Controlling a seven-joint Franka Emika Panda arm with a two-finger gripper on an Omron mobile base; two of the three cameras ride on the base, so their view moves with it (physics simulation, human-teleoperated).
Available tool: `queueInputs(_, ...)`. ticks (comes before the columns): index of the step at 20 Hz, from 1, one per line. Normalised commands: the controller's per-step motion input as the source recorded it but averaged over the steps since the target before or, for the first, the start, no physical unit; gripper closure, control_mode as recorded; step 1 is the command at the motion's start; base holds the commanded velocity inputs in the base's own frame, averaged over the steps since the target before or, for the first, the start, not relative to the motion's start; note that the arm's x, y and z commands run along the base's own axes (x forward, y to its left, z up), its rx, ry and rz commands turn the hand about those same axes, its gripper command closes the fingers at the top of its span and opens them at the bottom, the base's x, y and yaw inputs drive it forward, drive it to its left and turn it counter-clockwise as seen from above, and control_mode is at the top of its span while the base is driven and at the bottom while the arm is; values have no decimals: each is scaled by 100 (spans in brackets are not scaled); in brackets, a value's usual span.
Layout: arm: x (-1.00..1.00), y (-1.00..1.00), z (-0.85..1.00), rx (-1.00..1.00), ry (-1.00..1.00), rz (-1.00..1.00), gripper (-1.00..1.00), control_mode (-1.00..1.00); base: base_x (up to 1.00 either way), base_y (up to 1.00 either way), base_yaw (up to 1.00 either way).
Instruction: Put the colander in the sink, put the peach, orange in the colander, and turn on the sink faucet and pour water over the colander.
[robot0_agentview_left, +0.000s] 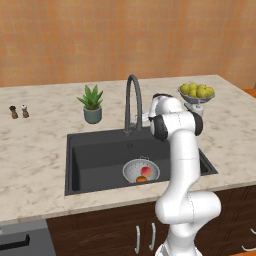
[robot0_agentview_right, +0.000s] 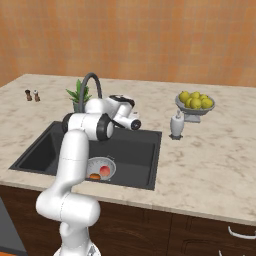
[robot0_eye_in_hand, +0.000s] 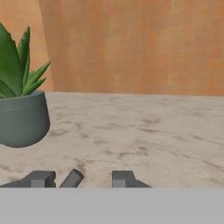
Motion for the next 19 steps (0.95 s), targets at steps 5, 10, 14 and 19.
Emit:
queueInputs(5,3,-91,-32,0,0,0,100,-100,0,0,0)
queueInputs(10,2,-85,-36,0,0,0,100,-100,0,0,0)
queueInputs(14,0,-61,-11,0,0,0,100,-100,0,0,0)
queueInputs(19,0,-53,0,0,0,0,100,-100,0,0,0)
